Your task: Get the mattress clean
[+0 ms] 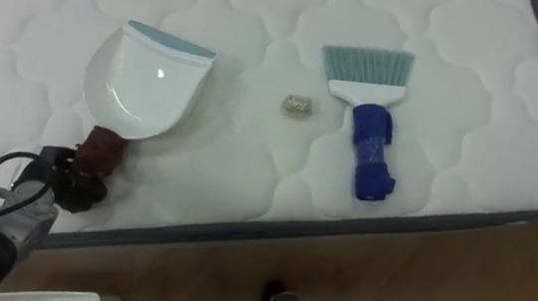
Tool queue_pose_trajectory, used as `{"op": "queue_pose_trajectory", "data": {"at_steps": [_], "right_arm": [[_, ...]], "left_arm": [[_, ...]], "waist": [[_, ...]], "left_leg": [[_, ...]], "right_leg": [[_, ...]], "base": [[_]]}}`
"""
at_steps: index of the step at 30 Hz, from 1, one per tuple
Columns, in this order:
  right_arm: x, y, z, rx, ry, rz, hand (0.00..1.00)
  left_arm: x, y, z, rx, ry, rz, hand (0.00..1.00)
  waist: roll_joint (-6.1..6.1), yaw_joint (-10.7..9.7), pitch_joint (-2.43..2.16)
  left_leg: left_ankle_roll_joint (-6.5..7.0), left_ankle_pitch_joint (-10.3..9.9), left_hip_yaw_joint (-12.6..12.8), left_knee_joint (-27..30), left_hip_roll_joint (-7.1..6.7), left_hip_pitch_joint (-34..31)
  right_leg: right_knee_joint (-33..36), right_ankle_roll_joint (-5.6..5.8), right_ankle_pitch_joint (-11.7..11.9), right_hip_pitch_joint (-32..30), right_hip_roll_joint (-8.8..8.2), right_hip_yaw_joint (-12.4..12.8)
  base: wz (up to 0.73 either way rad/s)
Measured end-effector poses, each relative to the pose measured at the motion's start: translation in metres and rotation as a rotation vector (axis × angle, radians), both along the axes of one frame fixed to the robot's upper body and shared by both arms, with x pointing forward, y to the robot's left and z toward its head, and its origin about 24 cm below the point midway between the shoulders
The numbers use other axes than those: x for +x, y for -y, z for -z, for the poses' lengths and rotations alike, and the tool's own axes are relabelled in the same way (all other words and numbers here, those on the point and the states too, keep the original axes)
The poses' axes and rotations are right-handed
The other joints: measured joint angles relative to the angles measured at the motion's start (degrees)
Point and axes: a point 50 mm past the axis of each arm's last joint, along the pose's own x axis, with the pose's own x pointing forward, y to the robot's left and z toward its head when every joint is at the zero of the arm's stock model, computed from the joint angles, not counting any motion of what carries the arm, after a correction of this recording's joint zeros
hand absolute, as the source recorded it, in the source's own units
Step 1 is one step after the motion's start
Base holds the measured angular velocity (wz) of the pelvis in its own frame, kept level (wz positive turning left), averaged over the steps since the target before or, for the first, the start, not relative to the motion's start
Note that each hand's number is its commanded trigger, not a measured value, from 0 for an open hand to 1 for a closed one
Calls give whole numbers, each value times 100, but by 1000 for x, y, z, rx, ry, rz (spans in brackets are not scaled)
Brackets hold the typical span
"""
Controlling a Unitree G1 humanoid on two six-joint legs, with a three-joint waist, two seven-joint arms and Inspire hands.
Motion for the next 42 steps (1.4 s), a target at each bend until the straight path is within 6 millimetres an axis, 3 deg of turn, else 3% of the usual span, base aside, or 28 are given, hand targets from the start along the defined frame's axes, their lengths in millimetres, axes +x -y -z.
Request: {"op": "queue_pose_trajectory", "data": {"at_steps": [22,30,32,42], "right_arm": [[-11,1,3,-18,-59,-9,0],[-9,2,2,-13,-18,31,0],[-5,2,1,1,11,71,0],[26,15,-13,142,251,487,0]], "left_arm": [[-11,3,12,-18,-96,-15,100],[-8,-2,7,97,-71,44,100],[-5,-7,2,157,-58,68,100],[10,-10,-20,453,46,282,100]], "waist": [[-32,13,-8],[1,43,-19],[38,61,-20],[101,186,-18]], "left_leg": [[8,-5,157,14,-9,-5],[12,-21,151,44,35,-10],[2,-49,171,96,87,-24],[-8,-40,177,65,75,62]], "right_leg": [[98,2,-4,-102,16,188],[61,9,7,-81,30,157],[1,0,46,-72,108,166],[3,-20,54,23,91,167]], "base": [[-3],[0],[-8],[-1]]}}
